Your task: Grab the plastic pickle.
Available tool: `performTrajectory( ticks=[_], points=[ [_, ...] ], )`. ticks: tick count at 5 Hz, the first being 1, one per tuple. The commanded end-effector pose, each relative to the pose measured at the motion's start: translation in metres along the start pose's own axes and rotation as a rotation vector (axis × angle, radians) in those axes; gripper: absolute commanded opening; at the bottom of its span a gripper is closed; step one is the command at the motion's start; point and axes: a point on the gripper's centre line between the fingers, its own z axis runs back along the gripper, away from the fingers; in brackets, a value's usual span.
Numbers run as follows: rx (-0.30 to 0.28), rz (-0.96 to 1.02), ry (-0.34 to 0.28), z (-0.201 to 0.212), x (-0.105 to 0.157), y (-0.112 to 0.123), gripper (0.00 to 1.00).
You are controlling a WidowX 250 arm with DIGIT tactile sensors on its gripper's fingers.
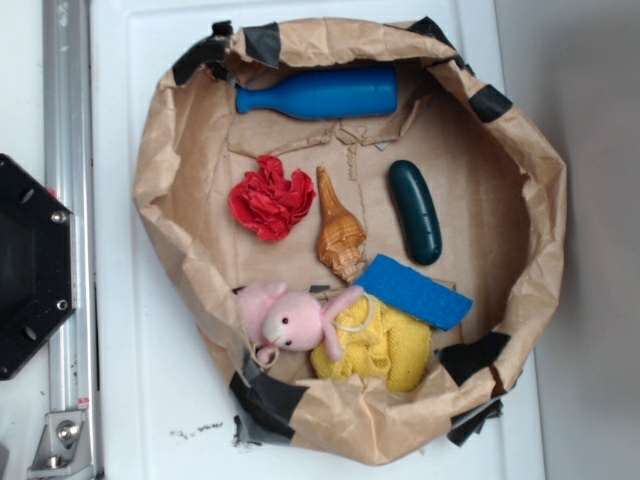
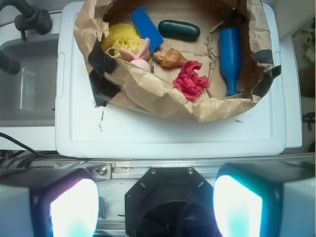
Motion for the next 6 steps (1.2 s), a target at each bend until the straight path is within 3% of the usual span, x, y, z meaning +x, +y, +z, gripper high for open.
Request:
performTrajectory(
  ticks=[1, 2, 3, 4, 5, 6],
  points=[
    [0.0, 0.0, 0.0, 0.0, 0.0, 0.0, 1.0],
    [0.045, -0.109, -0.079, -0.013, 0.049, 0.01, 1.0],
    [0.08, -0.233, -0.207, -0.026, 0.092, 0.012, 1.0],
    [0.052, -0.421, -0.217, -0.062, 0.12, 0.017, 1.0],
    [-0.025, -0.507, -0.216, -0.104, 0.138, 0.027, 1.0],
    [0.087, -0.569, -0.162, -0.139, 0.158, 0.035, 1.0]
  ],
)
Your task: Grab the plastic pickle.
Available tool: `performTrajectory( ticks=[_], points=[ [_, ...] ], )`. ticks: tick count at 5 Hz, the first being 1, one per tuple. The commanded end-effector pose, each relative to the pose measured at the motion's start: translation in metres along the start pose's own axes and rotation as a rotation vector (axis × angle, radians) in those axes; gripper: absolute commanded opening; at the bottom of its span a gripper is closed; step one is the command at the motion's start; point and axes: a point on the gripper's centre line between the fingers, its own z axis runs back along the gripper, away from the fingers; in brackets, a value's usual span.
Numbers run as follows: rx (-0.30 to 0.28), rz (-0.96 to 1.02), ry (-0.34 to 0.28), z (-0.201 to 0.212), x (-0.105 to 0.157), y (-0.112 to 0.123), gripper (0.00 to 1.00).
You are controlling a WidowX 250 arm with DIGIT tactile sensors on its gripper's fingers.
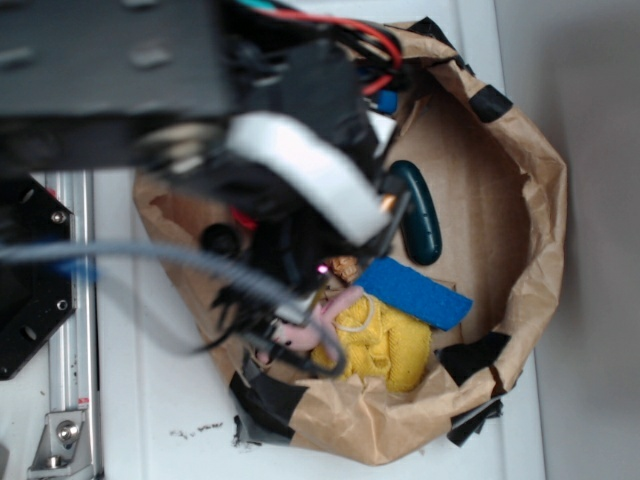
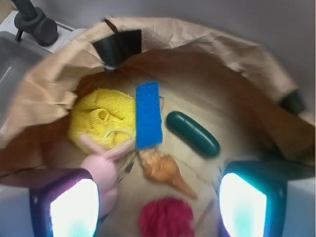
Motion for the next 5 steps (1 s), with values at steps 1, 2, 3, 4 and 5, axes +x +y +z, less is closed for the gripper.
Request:
performTrajectory(
  ticks=[1, 2, 3, 4, 5],
  points=[
    [0.12, -0.067, 0.108, -0.051, 0.013, 0.027, 1.0],
    [0.148, -0.092, 0.174, -0.08, 0.021, 0.03, 1.0],
    [0.169, -0.106, 0.194, -0.097, 0.034, 0.028, 1.0],
    [0.191, -0.091, 0.228, -0.111, 0.045, 0.029, 1.0],
    [0.121, -0.157, 0.243, -0.127, 0.03, 0.012, 1.0]
  ],
)
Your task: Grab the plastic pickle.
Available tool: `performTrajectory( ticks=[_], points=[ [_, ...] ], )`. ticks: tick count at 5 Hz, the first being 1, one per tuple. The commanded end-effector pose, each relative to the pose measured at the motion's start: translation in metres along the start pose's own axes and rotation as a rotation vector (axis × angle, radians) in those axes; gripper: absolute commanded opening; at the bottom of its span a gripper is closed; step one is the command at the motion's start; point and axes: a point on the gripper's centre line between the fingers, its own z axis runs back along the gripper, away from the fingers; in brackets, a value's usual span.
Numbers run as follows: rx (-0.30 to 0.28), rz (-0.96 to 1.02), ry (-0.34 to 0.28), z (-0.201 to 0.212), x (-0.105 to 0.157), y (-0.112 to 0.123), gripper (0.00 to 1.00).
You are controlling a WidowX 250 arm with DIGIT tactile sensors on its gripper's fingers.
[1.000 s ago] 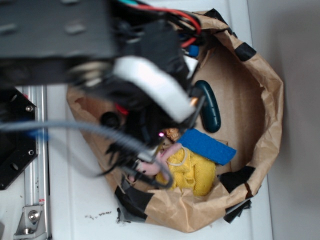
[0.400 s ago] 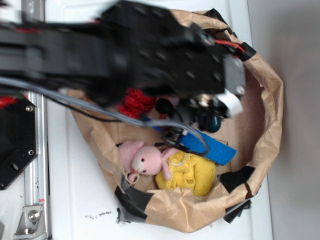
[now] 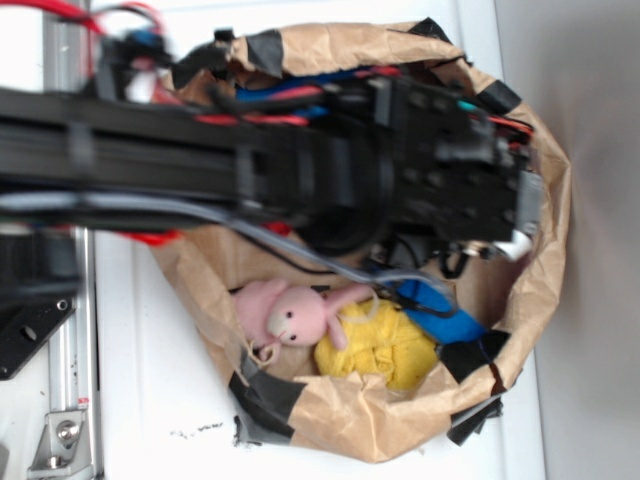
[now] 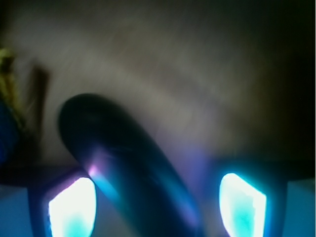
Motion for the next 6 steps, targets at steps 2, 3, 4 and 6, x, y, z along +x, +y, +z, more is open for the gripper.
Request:
performTrajectory(
  ticks=[2, 3, 4, 6],
  points=[
    [-0.158, -0.015, -0.101, -0.006, -0.009, -0.03, 0.0],
    [0.002, 0.227, -0.042, 0.004, -0.022, -0.019, 0.0],
    [0.049, 0.473, -0.037, 0.05, -0.028, -0.014, 0.0],
    [0.089, 0.748, -0.138, 0.15, -0.031, 0.0, 0.0]
  ],
)
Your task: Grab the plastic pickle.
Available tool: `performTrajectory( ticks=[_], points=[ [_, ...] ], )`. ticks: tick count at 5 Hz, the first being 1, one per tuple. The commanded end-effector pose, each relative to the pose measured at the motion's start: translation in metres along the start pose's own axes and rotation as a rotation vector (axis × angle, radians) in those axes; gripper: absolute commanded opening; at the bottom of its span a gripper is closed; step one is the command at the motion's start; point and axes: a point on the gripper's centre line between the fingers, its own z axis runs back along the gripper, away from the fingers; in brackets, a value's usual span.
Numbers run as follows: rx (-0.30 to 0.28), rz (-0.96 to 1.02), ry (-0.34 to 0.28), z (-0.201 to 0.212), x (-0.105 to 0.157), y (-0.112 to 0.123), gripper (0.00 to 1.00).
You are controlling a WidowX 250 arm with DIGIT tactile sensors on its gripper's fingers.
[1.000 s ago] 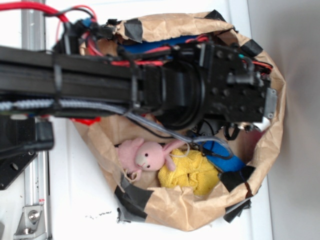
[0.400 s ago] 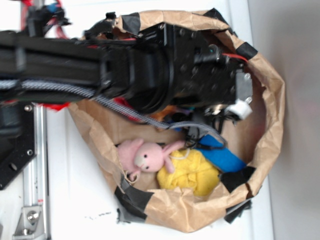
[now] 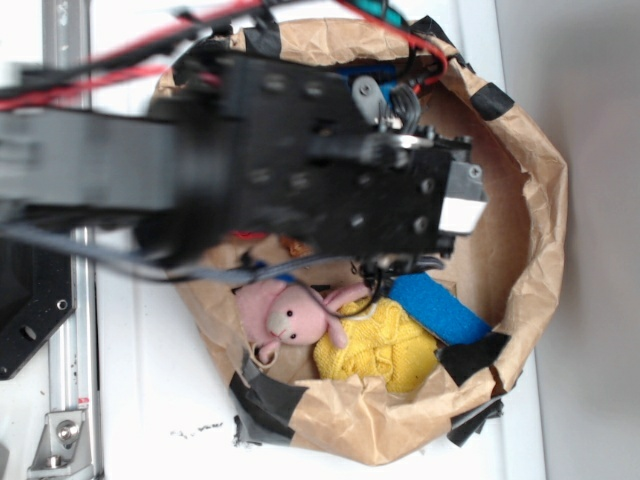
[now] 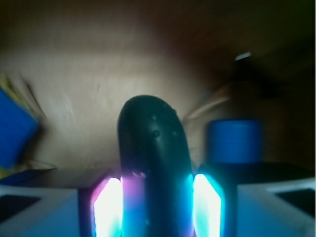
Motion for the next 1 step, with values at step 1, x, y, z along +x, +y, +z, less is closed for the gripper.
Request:
performTrajectory(
  ticks=[1],
  points=[
    [-0.067, 0.164, -0.099, 0.0852, 0.0173, 0.0091, 0.0]
  ],
)
